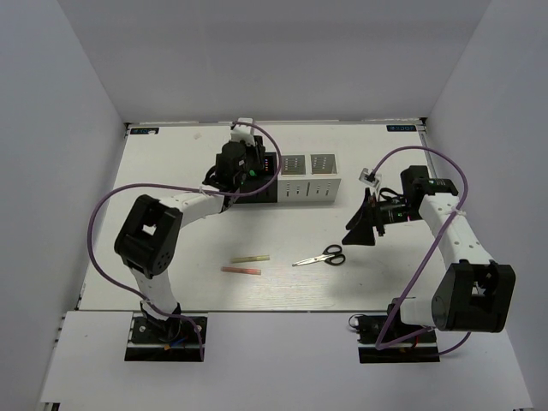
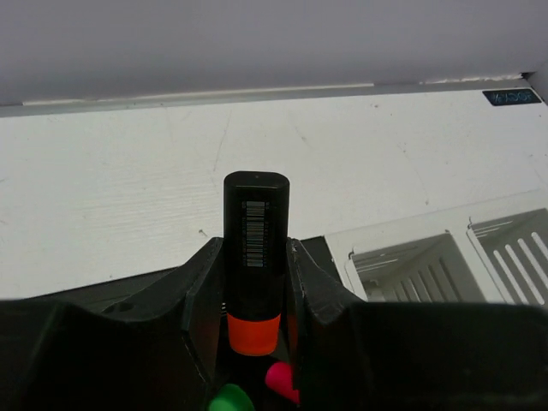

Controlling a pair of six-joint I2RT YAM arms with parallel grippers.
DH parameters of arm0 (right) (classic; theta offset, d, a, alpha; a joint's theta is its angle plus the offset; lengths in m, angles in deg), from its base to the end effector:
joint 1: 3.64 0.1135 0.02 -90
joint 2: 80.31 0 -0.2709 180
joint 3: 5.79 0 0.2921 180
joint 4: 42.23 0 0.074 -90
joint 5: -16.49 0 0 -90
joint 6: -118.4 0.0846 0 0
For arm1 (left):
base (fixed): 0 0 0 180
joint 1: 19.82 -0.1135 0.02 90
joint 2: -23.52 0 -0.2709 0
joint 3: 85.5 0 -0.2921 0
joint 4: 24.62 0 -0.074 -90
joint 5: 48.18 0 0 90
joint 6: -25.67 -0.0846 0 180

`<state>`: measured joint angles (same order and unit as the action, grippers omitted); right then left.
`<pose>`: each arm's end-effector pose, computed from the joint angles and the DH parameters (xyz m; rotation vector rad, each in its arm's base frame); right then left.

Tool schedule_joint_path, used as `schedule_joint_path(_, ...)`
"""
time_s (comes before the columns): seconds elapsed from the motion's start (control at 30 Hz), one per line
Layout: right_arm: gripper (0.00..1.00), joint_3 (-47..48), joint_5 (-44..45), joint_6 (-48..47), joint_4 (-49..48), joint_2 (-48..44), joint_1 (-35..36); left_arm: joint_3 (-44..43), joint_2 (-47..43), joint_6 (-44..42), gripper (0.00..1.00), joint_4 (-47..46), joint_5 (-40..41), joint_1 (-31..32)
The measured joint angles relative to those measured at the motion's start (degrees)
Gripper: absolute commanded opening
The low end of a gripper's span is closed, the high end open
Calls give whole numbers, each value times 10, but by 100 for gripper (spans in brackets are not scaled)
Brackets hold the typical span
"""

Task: Sort the stationery into containers
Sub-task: Place the pen in the storage box.

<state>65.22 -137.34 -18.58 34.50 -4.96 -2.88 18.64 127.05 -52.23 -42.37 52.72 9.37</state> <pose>0.2590 0.0794 0.2435 -1.0255 2.0431 1.2380 0.4415 -0.2283 0.2142 0.1212 1.7504 -0.3620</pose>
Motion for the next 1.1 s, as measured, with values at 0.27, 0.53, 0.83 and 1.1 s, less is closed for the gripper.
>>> schedule_joint_path(0.27, 90, 0, 3, 20, -11, -1, 0, 10, -2, 0, 73, 1, -9, 0)
schedule_joint_path(0.53, 90, 0, 9, 30, -24, -4, 0, -30, -9, -4, 61, 35, -44, 1)
schedule_joint_path(0.83, 74, -10, 38, 55, -40, 12, 0, -47, -141, -22, 14, 242, -176, 57)
schedule_joint_path(1.1, 0, 145, 53, -112, 71, 188, 0, 1, -321, -22, 54, 535, -246, 124)
